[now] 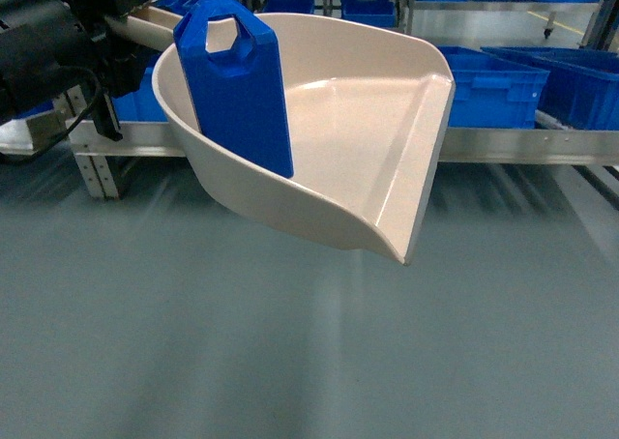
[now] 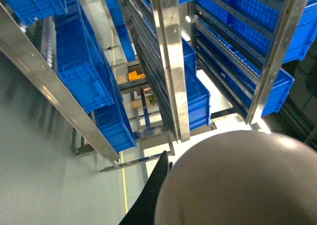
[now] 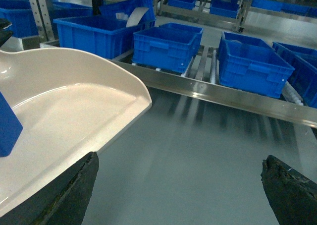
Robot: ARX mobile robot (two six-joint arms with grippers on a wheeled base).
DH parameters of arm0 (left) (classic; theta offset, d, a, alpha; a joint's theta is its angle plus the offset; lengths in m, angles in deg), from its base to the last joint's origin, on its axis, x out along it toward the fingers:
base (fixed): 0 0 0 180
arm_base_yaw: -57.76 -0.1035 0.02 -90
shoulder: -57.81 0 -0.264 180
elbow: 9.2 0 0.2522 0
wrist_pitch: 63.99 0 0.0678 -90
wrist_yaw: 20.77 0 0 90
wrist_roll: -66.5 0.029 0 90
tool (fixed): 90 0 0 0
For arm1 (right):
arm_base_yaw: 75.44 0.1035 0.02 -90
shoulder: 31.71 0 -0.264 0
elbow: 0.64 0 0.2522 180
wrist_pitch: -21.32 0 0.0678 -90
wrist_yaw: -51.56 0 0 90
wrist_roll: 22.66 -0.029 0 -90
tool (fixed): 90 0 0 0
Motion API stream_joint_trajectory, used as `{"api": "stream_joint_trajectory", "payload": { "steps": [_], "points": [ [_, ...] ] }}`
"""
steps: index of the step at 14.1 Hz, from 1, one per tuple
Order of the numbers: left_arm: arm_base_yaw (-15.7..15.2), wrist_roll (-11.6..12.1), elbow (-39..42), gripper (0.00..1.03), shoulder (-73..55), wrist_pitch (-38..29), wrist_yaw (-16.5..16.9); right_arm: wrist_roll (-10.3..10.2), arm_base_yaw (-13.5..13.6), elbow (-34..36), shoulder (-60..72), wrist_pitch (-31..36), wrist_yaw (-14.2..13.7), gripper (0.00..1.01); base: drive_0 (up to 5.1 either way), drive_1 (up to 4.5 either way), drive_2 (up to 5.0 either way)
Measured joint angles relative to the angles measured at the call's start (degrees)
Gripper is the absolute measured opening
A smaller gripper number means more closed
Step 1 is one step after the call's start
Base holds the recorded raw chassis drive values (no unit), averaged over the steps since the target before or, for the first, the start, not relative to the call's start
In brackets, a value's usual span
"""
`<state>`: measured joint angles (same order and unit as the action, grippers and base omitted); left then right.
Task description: Place part in tray to right shelf
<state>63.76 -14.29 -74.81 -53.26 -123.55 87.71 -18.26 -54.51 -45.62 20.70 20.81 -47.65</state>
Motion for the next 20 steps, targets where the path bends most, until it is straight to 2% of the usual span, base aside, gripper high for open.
{"api": "stream_joint_trajectory", "payload": {
  "steps": [19,20],
  "points": [
    [-0.2,0.0,0.1,0.12,0.0,0.0,0.0,0.0,0.0,0.0,0.0,0.0,0.0,0.98,-0.1,-0.09,-0.1],
    [-0.2,0.0,0.1,0.12,0.0,0.0,0.0,0.0,0.0,0.0,0.0,0.0,0.0,0.98,3.3,1.48,-4.9]
  ]
}}
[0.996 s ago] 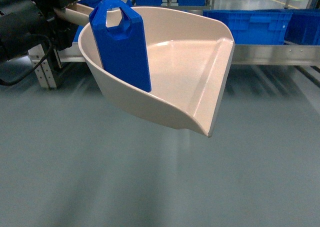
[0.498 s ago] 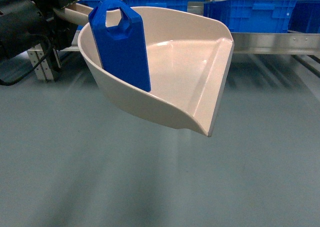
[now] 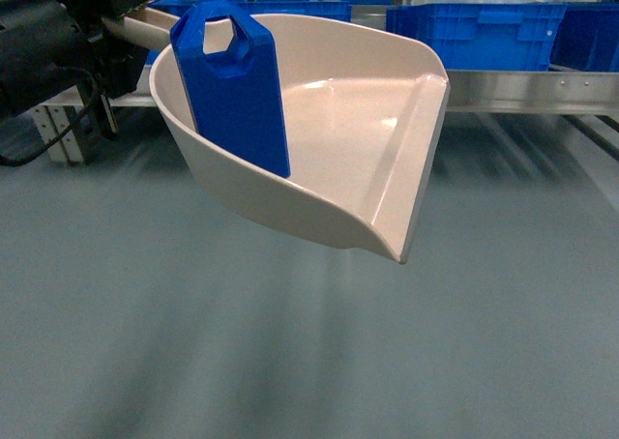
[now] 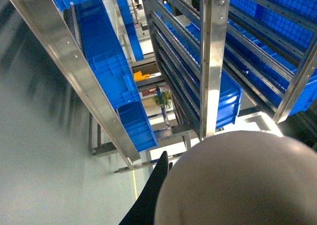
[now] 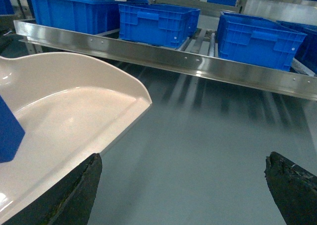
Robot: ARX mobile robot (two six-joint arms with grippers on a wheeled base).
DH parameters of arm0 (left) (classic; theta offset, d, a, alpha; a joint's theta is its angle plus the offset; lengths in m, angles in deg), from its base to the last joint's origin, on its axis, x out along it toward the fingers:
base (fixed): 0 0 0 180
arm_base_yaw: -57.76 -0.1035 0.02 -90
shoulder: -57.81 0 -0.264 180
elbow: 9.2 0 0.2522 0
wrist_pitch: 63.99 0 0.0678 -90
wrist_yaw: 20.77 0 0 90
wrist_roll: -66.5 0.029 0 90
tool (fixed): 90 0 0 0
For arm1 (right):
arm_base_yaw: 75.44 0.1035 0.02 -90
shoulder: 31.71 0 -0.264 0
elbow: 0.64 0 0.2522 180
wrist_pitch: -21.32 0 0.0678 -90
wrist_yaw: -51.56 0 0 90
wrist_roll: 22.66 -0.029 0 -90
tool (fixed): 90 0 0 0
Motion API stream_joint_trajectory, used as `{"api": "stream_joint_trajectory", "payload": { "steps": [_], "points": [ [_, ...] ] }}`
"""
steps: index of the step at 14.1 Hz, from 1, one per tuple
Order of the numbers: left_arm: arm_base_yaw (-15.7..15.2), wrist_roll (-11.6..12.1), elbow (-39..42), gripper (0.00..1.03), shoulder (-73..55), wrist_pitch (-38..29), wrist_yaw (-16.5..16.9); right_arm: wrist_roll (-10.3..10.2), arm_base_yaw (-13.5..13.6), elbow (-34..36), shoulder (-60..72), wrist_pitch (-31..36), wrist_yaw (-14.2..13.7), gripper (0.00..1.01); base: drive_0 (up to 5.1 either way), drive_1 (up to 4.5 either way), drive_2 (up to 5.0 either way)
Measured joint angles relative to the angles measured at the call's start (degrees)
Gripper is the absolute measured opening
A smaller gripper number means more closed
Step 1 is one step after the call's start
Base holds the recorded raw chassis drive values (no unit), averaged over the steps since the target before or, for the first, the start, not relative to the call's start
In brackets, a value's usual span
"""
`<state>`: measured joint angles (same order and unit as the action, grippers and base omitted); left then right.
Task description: Place part in tray to right shelf
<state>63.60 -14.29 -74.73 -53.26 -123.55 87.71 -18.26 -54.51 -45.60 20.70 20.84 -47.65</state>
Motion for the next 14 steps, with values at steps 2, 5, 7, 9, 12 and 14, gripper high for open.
{"api": "stream_joint_trajectory", "payload": {
  "steps": [2,5,7,9,12,14],
  "points": [
    [0.0,0.0,0.0,0.12,0.0,-0.1,0.0,0.0,0.0,0.0,0.0,0.0,0.0,0.98,3.4,1.53,-4.9],
    [0.0,0.0,0.0,0.12,0.0,-0.1,0.0,0.0,0.0,0.0,0.0,0.0,0.0,0.98,3.4,1.54,-4.9],
    [0.0,0.0,0.0,0.12,0.0,0.1,-0.1,0.0,0.0,0.0,0.0,-0.2,0.0,0.98,3.3,1.49,-4.9],
    [0.0,0.0,0.0,0.12,0.0,-0.1,0.0,0.0,0.0,0.0,0.0,0.0,0.0,0.98,3.4,1.74,-4.8],
    [0.3,0.0,0.0,0.12,0.0,-0.2,0.1,0.0,0.0,0.0,0.0,-0.1,0.0,0.98,3.7,2.32,-4.4],
    [0.0,0.1,0.0,0.12,0.0,-0.1,-0.2,0.0,0.0,0.0,0.0,-0.2,0.0,0.98,1.8,3.18,-4.4]
  ]
}}
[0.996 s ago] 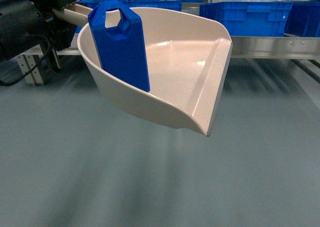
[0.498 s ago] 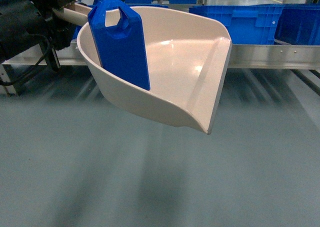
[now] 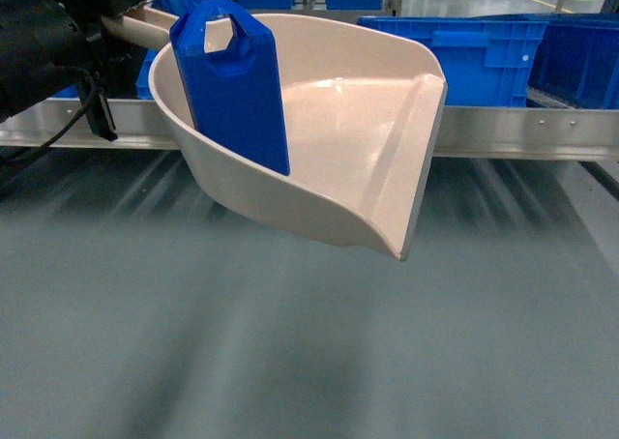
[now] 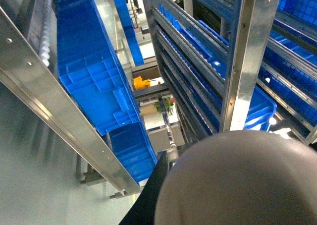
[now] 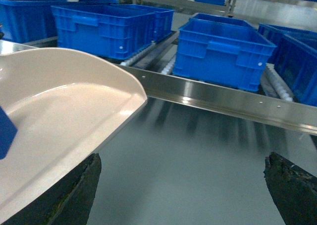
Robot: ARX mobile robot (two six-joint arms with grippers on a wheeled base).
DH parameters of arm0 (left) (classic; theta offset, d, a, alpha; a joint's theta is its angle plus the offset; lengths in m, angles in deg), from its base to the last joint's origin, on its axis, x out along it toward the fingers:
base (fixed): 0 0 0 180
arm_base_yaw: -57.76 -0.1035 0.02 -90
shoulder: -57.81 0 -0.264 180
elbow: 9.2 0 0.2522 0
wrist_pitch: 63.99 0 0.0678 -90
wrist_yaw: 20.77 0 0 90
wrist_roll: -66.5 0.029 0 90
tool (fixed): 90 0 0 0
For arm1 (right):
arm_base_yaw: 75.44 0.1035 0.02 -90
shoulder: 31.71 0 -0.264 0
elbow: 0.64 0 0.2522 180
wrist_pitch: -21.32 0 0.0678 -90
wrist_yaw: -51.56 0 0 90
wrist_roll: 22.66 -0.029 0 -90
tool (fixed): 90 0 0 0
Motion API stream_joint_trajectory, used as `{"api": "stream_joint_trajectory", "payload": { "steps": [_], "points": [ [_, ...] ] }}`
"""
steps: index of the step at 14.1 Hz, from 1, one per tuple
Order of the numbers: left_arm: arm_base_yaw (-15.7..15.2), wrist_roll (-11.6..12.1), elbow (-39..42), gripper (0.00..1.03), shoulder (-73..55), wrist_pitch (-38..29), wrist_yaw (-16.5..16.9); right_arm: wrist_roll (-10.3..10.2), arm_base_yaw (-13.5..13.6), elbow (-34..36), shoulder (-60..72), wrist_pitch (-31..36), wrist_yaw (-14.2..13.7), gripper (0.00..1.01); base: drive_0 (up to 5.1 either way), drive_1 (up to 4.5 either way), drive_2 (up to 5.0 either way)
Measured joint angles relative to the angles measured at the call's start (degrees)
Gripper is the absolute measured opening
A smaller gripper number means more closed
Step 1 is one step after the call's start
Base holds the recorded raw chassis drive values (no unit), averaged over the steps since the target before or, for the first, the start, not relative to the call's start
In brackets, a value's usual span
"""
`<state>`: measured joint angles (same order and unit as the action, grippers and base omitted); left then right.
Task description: Place part in tray to right shelf
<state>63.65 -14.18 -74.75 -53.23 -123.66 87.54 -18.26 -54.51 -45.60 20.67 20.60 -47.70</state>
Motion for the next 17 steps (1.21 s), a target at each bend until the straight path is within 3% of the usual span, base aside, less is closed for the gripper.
{"api": "stream_joint_trajectory", "payload": {
  "steps": [4,8,17],
  "points": [
    [0.3,-0.1,0.0,0.12,0.0,0.2,0.3,0.0,-0.3,0.0,0.0,0.2,-0.2,0.98,0.1,4.37,-4.2],
    [0.4,-0.1,0.0,0.12,0.0,0.1,0.6,0.0,-0.2,0.0,0.0,0.3,0.0,0.98,-3.0,5.01,-1.7],
    [-0.1,-0.1,0.0,0.12,0.0,0.1,0.2,0.0,-0.3,0.0,0.0,0.2,0.0,0.98,-0.1,4.05,-4.2]
  ]
}}
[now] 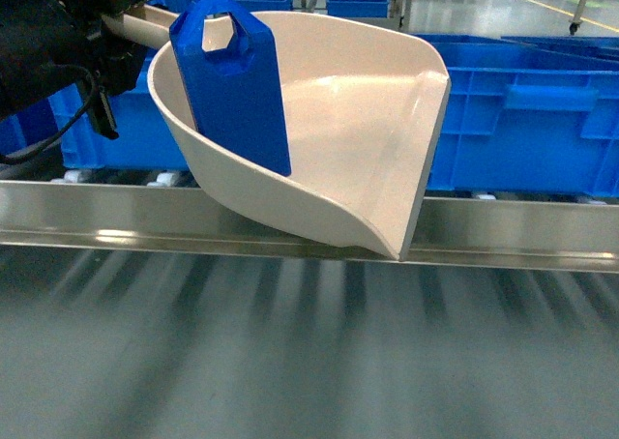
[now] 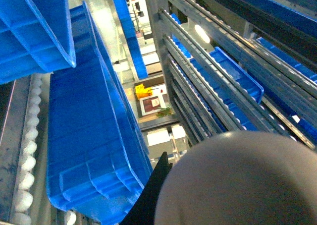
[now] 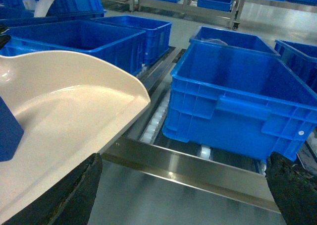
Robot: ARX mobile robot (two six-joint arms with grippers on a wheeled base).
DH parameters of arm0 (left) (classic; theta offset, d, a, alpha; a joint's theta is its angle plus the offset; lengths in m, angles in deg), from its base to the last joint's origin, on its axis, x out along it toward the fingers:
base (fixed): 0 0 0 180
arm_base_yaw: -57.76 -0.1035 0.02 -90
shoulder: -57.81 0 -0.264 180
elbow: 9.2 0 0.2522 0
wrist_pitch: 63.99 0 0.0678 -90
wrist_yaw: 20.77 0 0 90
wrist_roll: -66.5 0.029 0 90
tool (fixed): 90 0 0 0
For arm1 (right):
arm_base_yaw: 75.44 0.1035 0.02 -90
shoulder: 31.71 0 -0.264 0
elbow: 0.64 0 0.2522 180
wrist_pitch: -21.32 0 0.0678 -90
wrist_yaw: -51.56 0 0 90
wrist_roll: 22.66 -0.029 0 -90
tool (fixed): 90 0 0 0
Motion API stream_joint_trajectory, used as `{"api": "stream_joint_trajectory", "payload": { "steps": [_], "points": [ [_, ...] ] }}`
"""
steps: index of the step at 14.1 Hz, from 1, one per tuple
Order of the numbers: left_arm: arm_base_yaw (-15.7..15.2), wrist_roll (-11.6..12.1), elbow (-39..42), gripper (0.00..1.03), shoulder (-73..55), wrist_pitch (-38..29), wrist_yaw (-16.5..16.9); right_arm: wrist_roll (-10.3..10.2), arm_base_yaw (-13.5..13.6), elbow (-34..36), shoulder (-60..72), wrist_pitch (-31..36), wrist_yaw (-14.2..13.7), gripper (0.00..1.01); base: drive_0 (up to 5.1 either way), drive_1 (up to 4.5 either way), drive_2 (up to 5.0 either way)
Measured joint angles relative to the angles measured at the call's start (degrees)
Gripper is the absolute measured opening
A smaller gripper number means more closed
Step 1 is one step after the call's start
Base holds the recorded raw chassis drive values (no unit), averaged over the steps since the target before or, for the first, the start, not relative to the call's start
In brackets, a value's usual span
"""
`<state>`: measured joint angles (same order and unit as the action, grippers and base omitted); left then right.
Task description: Place part in tray to right shelf
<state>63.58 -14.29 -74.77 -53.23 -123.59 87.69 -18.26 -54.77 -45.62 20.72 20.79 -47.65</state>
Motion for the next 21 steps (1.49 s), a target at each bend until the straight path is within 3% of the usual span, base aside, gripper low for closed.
{"api": "stream_joint_trajectory", "payload": {
  "steps": [3,21],
  "points": [
    [0.0,0.0,0.0,0.12,0.0,0.0,0.1,0.0,0.0,0.0,0.0,0.1,0.0,0.98,0.1,4.23,-4.1],
    [0.0,0.0,0.0,0.12,0.0,0.0,0.0,0.0,0.0,0.0,0.2,0.0,0.0,0.98,0.0,0.00,0.0]
  ]
}}
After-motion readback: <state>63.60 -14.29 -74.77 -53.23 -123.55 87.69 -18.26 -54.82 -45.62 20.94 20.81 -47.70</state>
